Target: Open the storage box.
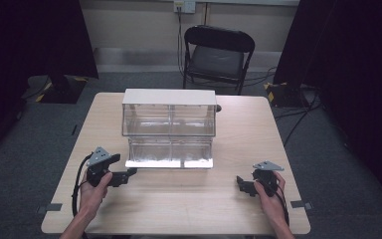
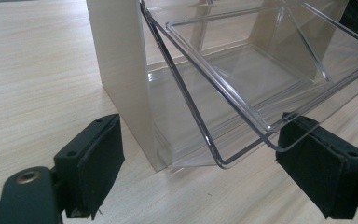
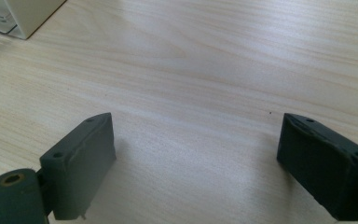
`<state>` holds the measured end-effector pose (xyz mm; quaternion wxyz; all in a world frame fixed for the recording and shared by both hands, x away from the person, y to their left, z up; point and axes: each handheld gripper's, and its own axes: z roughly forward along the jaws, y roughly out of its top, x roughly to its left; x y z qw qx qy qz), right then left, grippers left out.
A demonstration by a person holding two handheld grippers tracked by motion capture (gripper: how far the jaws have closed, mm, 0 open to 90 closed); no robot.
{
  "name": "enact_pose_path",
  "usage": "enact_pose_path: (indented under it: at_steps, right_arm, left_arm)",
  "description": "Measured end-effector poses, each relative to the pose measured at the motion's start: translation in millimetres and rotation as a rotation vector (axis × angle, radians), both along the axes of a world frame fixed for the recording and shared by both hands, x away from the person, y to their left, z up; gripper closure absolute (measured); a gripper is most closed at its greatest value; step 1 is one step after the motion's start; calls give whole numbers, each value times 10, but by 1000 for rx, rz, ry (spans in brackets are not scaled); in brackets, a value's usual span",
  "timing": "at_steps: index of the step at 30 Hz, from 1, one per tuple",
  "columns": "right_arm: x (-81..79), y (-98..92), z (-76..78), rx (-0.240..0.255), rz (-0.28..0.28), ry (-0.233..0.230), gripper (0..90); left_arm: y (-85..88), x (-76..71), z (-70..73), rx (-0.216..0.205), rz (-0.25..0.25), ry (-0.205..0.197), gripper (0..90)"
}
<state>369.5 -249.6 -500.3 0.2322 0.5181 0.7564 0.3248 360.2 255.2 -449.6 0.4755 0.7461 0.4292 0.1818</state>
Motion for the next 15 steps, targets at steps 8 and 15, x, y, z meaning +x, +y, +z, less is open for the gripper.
enact_pose_path:
  at_steps: [8,15]
  right_arm:
    - [0,0,0,0,0,0,106]
    - [0,1,0,1,-1,1,106]
  left_arm:
    - [4,6,19,-7,3,-4,151]
    - [0,32,58,2,-9,-7,154]
